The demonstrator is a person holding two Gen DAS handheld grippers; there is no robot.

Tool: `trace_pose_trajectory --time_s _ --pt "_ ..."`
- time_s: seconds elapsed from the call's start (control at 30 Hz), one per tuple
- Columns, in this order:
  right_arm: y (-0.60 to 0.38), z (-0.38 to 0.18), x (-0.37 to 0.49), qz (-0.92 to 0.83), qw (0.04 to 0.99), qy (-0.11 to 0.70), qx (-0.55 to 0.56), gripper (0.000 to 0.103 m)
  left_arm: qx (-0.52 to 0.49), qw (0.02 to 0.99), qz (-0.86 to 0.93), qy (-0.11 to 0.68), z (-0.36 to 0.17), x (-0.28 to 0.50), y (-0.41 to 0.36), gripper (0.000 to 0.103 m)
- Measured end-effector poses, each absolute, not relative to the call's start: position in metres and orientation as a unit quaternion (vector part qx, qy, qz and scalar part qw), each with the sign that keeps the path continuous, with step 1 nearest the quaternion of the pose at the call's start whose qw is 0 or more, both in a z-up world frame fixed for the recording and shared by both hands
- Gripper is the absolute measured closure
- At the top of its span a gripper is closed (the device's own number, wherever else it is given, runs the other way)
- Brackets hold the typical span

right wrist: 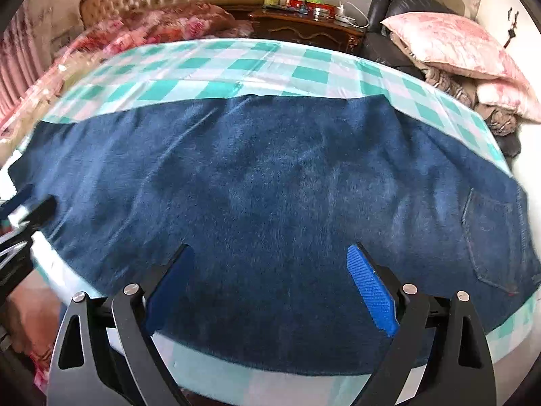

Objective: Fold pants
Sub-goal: 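Move the left tool to the jeans leg hem and grasp it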

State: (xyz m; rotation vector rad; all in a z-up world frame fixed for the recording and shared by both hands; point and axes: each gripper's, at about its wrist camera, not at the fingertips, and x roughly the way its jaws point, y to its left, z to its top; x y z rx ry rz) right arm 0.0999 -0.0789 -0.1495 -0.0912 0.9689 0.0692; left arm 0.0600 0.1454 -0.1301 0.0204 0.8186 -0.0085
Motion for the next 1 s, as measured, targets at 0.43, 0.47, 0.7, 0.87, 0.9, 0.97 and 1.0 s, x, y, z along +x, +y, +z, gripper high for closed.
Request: trace_pose_trajectory --time_s 0.43,0.47,0.7,0.87,0.9,0.97,1.0 --pt "-0.096 -0.172 0.094 0.030 0.875 0.481 -0.043 0.015 -0.094 0.896 0.113 0.419 -0.150 0.060 0.282 0.063" --pt "-0.097 -0.172 0.093 0.030 0.877 0.477 -0.040 0.015 -0.117 0.894 0.134 0.412 -0.147 0.055 0.301 0.063" --pt "-0.096 -0.173 0.094 0.026 0.876 0.480 -0.043 0.014 -0.367 0.850 0.143 0.349 -0.153 0.021 0.420 0.058" --pt "-0.097 -0.174 0.093 0.027 0.876 0.480 -0.043 0.014 -0.453 0.815 0.108 0.344 -0.164 0.030 0.448 0.060" --pt "-0.097 -0.174 0.093 0.027 0.876 0.480 -0.043 0.014 -0.460 0.811 0.105 0.346 -0.165 0.032 0.450 0.060" --pt "-0.097 -0.174 0.093 0.027 0.875 0.481 -0.043 0.014 -0.477 0.803 0.104 0.343 -0.166 0.035 0.455 0.061" --pt "-0.097 -0.174 0.093 0.027 0.875 0.481 -0.043 0.014 -0.478 0.802 0.105 0.342 -0.166 0.037 0.457 0.061"
